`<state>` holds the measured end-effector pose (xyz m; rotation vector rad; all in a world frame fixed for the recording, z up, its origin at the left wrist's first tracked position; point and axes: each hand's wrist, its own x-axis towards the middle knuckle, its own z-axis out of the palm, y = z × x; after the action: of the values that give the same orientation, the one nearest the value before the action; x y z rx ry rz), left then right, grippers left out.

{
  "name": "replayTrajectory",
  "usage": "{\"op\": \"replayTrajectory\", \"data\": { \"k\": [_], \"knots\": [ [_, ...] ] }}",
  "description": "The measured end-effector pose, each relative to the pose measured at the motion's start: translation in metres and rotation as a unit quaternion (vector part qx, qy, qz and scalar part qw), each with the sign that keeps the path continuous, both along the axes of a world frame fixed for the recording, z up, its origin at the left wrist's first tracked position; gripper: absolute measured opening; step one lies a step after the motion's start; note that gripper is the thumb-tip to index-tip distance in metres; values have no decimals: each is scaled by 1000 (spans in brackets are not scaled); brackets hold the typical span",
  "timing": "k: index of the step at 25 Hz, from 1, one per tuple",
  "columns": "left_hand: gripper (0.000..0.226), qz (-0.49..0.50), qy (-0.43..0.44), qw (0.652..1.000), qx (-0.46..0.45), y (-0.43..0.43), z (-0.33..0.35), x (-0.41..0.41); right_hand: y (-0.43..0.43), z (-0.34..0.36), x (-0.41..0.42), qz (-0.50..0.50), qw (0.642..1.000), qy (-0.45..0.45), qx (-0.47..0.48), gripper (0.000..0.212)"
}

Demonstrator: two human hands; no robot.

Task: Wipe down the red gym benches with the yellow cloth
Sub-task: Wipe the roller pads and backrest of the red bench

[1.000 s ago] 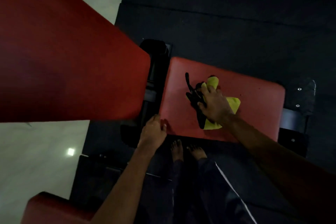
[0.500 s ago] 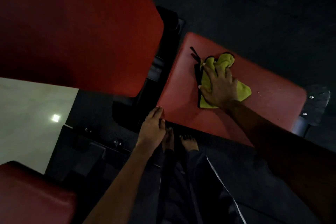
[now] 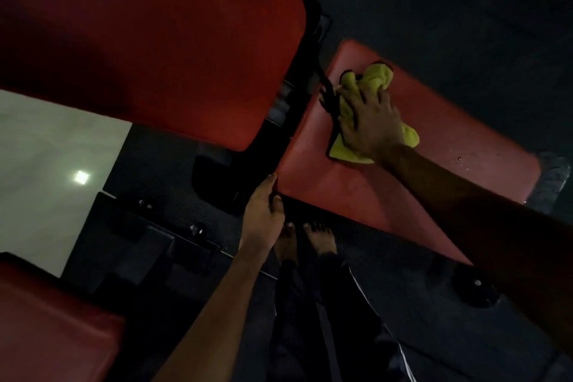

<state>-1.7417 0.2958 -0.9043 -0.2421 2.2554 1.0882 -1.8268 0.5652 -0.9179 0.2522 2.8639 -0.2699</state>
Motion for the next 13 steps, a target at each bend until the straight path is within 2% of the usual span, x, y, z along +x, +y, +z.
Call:
{"op": "replayTrajectory", "data": {
  "k": [1, 3, 6, 8, 10, 11, 13],
  "knots": [
    [51, 16, -8, 1000, 6, -2, -1, -1, -9, 0, -10, -49, 999, -5, -5, 55],
    [48, 56, -34, 998, 20, -7, -4, -4, -27, 3, -12, -52, 999, -9, 13, 57],
    [46, 92, -58, 993, 49, -14, -7, -5, -44, 2, 19, 76, 997, -16, 25, 57],
    [46, 104, -66, 991, 59, -18, -8, -8, -48, 2, 43, 182, 983, -12, 27, 59],
    [44, 108, -78, 989, 71, -21, -8, -9, -45, 3, 41, 227, 974, -10, 20, 56],
    [44, 103, -84, 988, 79, -22, -8, -9, -44, 5, 32, 213, 977, -14, 16, 52],
    [42, 86, -92, 988, 94, -26, -8, -8, -50, 6, 12, 120, 992, -20, 14, 48]
  ]
}}
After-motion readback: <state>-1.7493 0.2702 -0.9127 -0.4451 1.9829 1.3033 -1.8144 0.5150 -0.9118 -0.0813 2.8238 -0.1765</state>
